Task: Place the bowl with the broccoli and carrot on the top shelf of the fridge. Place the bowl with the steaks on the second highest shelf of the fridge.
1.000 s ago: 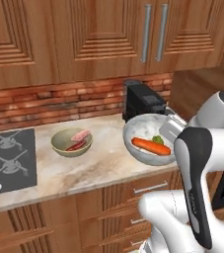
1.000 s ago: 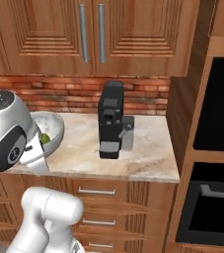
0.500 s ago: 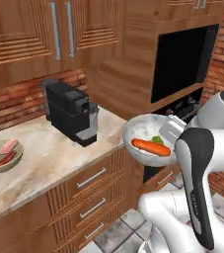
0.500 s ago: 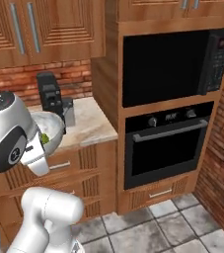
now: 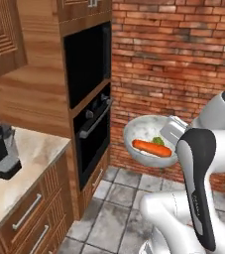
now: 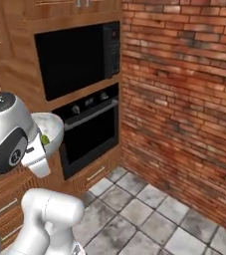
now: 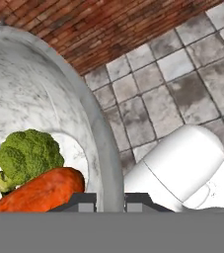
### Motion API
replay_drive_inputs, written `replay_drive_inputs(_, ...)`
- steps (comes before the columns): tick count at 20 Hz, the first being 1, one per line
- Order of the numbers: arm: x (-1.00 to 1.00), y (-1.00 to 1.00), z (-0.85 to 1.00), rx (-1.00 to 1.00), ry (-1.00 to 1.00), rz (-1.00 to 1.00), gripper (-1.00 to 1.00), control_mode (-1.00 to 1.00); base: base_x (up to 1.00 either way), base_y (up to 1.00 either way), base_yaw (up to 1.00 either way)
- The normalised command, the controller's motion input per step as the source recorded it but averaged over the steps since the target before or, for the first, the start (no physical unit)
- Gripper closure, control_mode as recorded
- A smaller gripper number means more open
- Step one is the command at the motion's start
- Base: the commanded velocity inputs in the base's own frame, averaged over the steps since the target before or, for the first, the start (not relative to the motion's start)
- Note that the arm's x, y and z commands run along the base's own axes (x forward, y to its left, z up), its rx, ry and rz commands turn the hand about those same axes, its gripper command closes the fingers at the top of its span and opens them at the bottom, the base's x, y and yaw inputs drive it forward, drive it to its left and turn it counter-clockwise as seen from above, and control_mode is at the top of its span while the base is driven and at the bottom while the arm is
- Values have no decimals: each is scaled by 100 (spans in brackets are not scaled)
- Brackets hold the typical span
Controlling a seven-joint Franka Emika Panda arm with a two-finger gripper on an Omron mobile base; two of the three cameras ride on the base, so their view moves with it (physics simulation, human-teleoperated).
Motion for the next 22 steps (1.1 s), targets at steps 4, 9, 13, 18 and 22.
replay_drive_inputs(4,0,0,0,0,0,0,100,100,0,-1,-95)
replay_drive_inputs(9,0,0,0,0,0,0,100,100,0,1,-100)
replay_drive_inputs(13,0,0,0,0,0,0,100,100,0,3,-100)
replay_drive_inputs(18,0,0,0,0,0,0,100,100,0,2,-100)
replay_drive_inputs(22,0,0,0,0,0,0,100,100,0,1,-100)
